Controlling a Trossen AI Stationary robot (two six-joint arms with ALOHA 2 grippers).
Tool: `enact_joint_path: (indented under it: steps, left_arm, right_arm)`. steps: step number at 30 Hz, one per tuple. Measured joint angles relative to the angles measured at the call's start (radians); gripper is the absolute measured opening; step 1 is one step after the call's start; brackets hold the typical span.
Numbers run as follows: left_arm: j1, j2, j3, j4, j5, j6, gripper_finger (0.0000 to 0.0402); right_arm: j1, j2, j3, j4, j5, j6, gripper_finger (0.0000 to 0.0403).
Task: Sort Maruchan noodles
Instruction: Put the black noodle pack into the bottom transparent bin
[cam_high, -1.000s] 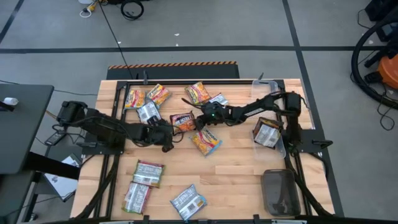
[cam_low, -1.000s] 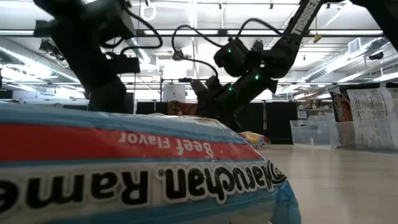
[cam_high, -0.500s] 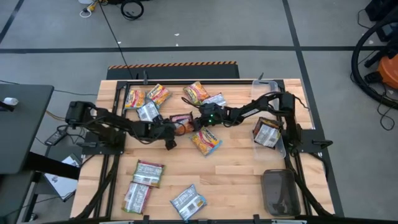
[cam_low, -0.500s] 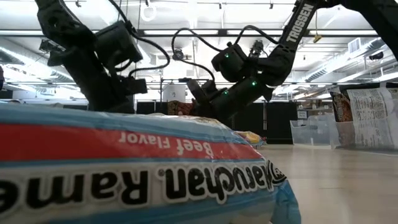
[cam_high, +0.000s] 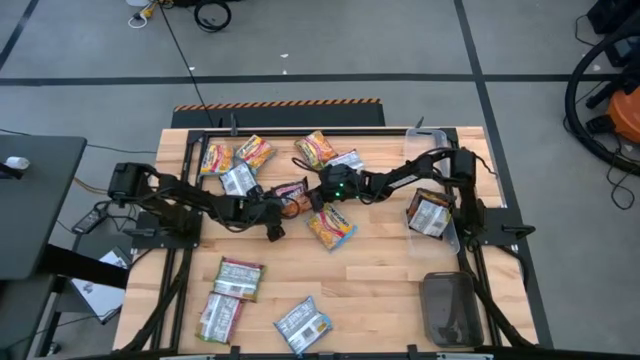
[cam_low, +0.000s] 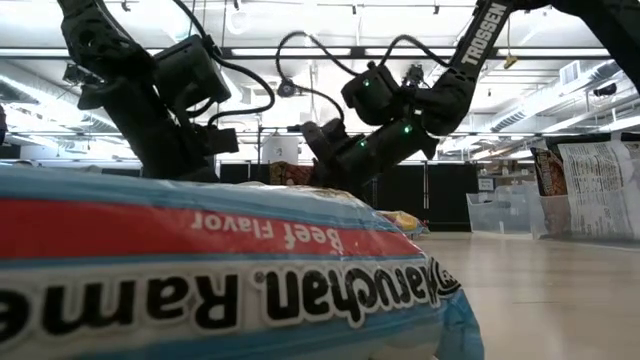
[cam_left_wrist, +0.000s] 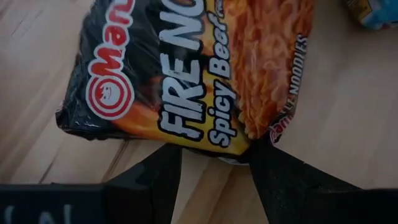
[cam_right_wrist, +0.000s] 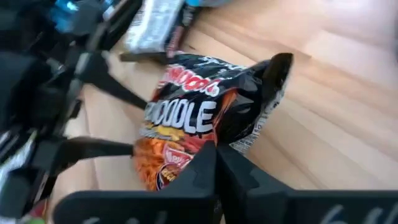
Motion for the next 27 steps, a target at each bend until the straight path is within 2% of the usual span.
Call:
enact_joint_path:
  steps: [3,9,11,13,19,22,27]
  left_arm:
    - [-0.019,-0.058,-0.002,-0.049,0.032,-0.014,0.0192]
    - [-0.092,-0.266,-0.002,-0.233,0.048,-0.092,0.0192]
    - [-0.124,-0.329,-0.002,-0.239,0.043,-0.109,0.0192]
    - [-0.16,-0.377,-0.002,-0.21,0.035,-0.108,0.0192]
    - [-0.253,-0.412,-0.001,0.057,0.016,0.021,0.0192]
    - [-0.279,-0.413,-0.001,0.155,0.015,0.084,0.0192]
    - [-0.279,-0.413,-0.001,0.186,-0.015,0.112,0.0192]
  right_arm:
    - [0.016,-0.067,0.0,-0.075,0.002,-0.098,0.001]
    - [0.057,-0.29,0.0,-0.327,0.12,-0.352,0.0006]
    - [0.079,-0.373,0.0,-0.437,0.14,-0.427,0.0006]
    - [0.109,-0.461,0.0,-0.561,0.164,-0.472,0.0005]
    - [0.247,-0.718,0.0,-0.878,0.255,-0.554,0.0004]
    - [0.31,-0.833,0.0,-1.003,0.254,-0.547,0.0004]
    - [0.395,-1.01,0.004,-1.161,0.187,-0.433,0.0004]
